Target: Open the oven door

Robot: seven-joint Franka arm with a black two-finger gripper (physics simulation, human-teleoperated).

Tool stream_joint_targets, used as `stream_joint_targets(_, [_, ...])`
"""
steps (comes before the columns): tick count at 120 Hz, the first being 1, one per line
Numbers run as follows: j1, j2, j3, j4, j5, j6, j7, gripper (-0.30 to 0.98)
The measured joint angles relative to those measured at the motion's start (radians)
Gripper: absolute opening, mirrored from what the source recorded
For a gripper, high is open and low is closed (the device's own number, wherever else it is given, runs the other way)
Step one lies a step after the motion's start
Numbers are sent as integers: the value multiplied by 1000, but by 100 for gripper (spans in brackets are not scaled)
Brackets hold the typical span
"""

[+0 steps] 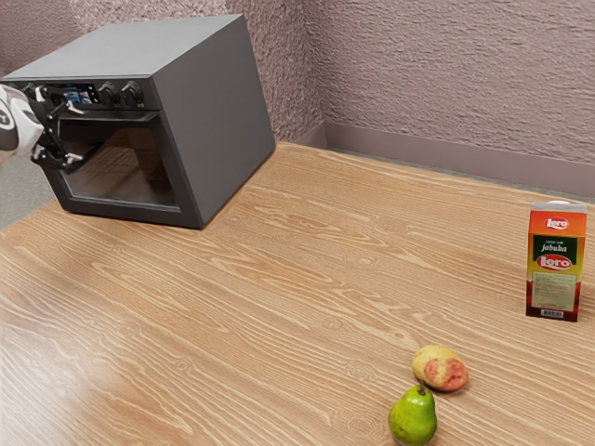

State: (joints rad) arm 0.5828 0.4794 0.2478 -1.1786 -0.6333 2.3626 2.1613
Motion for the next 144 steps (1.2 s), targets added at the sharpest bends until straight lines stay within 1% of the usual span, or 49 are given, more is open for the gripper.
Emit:
stream_joint_targets(15, [-9, 8, -16, 1, 13, 1, -16, 69])
stream_joint_targets(44, [-12, 15, -35, 1, 16, 9, -39, 69])
stream_joint_targets(52, [-16, 9, -35, -7, 34, 3, -44, 69])
stream_joint_targets(61, [-42, -8, -23, -52, 55, -3, -49, 69])
stream_joint_targets(66, [-57, -40, -13, -113, 58, -4, -53, 67])
stream_joint_targets(67, [-60, -50, -12, -129, 56, -3, -53, 69])
stream_joint_targets(69, [-70, -83, -7, -179, 52, 1, -54, 68])
stream_joint_targets(71, [-89, -147, -1, -270, 54, 14, -56, 66])
stream_joint_targets(75, [-130, -321, 9, -491, 91, 47, -58, 63])
stream_joint_targets(77, [-150, -448, 12, -631, 117, 66, -59, 64])
stream_joint_targets(80, [-167, -695, 6, -873, 159, 93, -63, 64])
stream_joint_targets(83, [-109, -924, -17, -1052, 198, 105, -70, 65])
stream_joint_targets(85, [-47, -1060, -60, -1123, 228, 94, -77, 65])
stream_joint_targets(88, [28, -1210, -139, -1098, 288, 42, -91, 66])
stream_joint_targets(90, [60, -1261, -180, -1030, 320, 1, -103, 67])
stream_joint_targets(93, [92, -1291, -240, -908, 354, -59, -122, 67])
stream_joint_targets(99, [163, -1222, -432, -623, 412, -162, -178, 67])
stream_joint_targets(101, [214, -1179, -516, -533, 426, -198, -202, 67])
stream_joint_targets(103, [295, -1132, -609, -436, 432, -247, -236, 67])
stream_joint_targets(106, [406, -1068, -720, -324, 430, -325, -294, 67])
stream_joint_targets(112, [610, -939, -913, -207, 395, -491, -435, 68])
stream_joint_targets(116, [703, -851, -1032, -173, 373, -583, -530, 68])
stream_joint_targets(120, [791, -791, -1151, -162, 359, -659, -626, 68])
stream_joint_targets(124, [879, -759, -1256, -171, 347, -723, -718, 68])
stream_joint_targets(129, [968, -740, -1368, -228, 336, -784, -828, 68])
stream_joint_targets(135, [1014, -731, -1434, -282, 327, -836, -950, 68])
stream_joint_targets(144, [1036, -729, -1466, -309, 319, -893, -1114, 68])
